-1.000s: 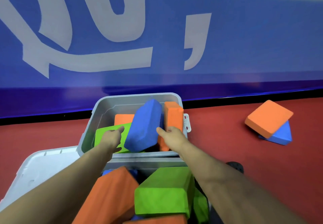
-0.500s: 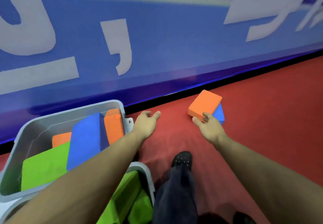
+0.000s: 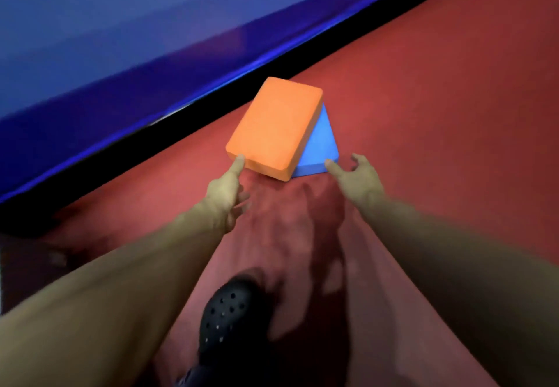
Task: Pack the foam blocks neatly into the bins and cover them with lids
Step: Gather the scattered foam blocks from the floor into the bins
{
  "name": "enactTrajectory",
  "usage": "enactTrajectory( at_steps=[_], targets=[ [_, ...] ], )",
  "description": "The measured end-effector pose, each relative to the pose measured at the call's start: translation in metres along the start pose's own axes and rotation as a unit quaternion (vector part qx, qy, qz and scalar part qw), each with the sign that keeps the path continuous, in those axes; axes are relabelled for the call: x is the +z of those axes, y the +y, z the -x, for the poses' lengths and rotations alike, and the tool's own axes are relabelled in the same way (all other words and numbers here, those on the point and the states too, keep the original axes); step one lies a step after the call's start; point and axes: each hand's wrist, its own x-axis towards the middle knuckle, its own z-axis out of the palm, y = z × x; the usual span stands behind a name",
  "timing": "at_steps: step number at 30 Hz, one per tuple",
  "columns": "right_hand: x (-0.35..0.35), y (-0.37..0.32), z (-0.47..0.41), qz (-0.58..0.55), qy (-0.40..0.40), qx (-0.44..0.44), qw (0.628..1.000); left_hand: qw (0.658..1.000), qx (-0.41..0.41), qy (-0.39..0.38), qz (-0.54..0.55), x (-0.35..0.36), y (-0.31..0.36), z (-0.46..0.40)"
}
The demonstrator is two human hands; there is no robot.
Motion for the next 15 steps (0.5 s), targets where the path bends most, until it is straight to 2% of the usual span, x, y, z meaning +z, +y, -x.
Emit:
enactTrajectory(
  at_steps=[6,9,12,15],
  targets=[
    [0.035,0.007,-0.068,-0.037,-0.001,0.051,0.998,0.998,-0.043,-0.036,0.028,0.038,-0.006,-0.066],
    [0.061,0.016,-0.091,-0.092,0.027,0.087,0.992,0.995,-0.057,-0.062,0.049,0.047,-0.005,-0.08],
    [0.074,0.017,-0.092,-0.138,0.065,0.12,0.981,0.988,-0.066,-0.075,0.113,0.058,-0.004,-0.086],
    [0.081,0.019,-0.093,-0.185,0.066,0.102,0.975,0.976,-0.073,-0.09,0.184,0.067,-0.004,-0.081]
  ],
)
